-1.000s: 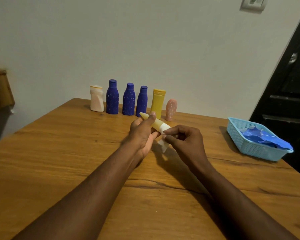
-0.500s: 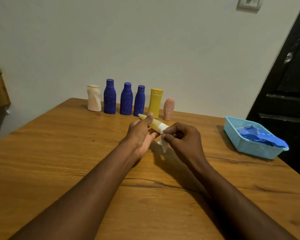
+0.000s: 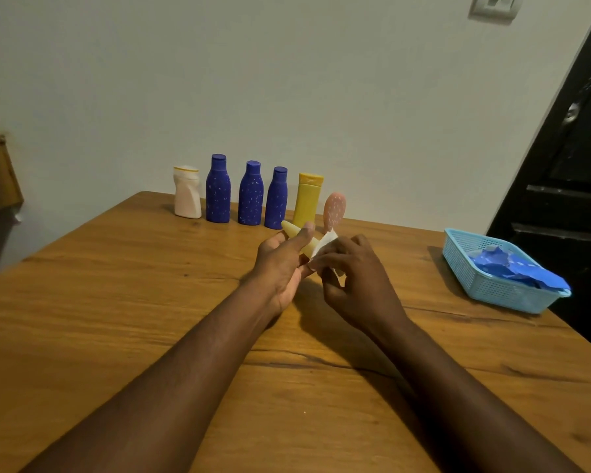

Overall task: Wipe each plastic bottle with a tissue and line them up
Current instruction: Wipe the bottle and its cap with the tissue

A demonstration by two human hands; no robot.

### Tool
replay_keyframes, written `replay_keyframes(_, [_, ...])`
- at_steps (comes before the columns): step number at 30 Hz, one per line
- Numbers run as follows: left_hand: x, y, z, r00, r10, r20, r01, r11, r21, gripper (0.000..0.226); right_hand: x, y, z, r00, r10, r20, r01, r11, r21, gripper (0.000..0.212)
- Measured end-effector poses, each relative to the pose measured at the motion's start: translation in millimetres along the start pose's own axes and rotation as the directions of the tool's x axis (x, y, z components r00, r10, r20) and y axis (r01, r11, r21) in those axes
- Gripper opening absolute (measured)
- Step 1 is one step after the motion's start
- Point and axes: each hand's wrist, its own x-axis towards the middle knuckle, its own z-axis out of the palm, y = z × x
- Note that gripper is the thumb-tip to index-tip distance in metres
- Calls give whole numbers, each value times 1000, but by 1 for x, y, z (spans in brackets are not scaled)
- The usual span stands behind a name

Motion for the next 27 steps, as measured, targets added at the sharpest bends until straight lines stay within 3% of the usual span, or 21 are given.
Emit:
replay_keyframes(7, [-5,1,1,982,-109,155,99,993,68,38,1,8,-4,971,99,-216,-49,973,224,24])
replay_keyframes(16, [-14,1,5,919,-272,285,258,962,88,39,7,33,-11,883,358,-303,-262,913,313,20])
replay_keyframes(19, [-12,-1,7,932,-265,249,255,964,73,38,3,30,-11,911,315,-265,-227,921,317,20])
replay_keyframes(24, [-3,-1,4,960,-256,113,251,966,57,40,1,13,-6,998,58,-37,-44,954,297,24])
replay_keyframes(27, [-3,-1,4,959,-261,113,252,964,81,41,2,13,-4,996,47,-78,-24,962,274,26])
